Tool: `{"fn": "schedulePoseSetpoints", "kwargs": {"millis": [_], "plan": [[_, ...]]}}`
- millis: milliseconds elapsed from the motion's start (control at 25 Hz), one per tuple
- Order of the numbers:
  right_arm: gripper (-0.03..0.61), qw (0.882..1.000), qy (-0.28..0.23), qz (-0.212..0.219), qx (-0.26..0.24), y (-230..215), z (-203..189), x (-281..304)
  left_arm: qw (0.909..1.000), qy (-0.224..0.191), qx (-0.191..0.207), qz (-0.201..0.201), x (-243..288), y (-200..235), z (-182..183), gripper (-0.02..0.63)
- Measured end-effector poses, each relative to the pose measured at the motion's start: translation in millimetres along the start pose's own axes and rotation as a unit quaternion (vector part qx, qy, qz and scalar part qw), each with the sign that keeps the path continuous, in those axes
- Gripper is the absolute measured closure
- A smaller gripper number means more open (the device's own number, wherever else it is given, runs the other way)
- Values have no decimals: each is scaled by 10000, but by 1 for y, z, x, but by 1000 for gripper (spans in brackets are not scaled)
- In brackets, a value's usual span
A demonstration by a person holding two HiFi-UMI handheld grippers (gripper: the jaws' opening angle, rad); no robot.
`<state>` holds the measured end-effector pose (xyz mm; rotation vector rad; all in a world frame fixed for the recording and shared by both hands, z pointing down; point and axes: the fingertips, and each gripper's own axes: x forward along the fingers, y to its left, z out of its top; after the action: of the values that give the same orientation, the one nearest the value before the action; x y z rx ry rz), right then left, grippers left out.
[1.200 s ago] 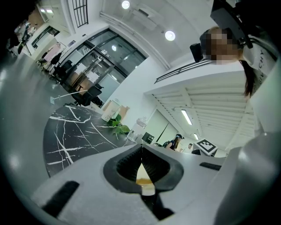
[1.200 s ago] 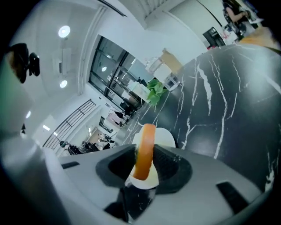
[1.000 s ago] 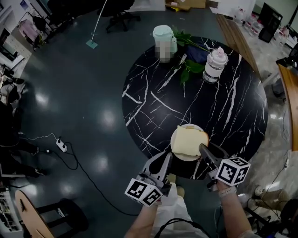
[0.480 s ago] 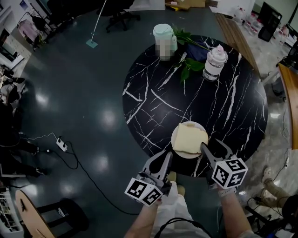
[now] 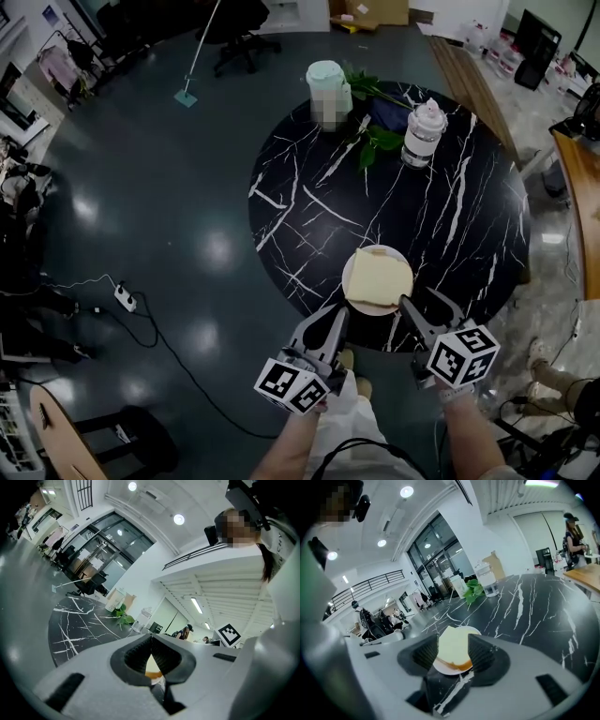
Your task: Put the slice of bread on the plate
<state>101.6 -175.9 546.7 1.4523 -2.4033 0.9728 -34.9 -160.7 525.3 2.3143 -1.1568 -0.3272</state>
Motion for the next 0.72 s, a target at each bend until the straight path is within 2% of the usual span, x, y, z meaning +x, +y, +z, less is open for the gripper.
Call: {"fn": "schedulePoseSetpoints", "kwargs": {"millis": [200, 240, 320, 440, 720], "plan": [[394, 9998, -102, 151, -66, 16, -1, -15, 9999, -5, 87, -78, -3, -15, 2, 606], [410, 9998, -108, 166, -97, 19, -1, -19, 9999, -3, 107, -103, -4, -19, 2, 607], [490, 9996, -115, 194, -147, 24, -2, -26, 9998, -8, 155, -158, -5, -26, 4, 607], [539, 9993, -79, 316, -173, 35, -5, -35, 9995, -4, 231, -235, -9, -36, 4, 607], [560, 9974, -148, 637, -318, 64, 0, -56, 9990, 60, 320, -300, -14, -61, 10, 607]]}}
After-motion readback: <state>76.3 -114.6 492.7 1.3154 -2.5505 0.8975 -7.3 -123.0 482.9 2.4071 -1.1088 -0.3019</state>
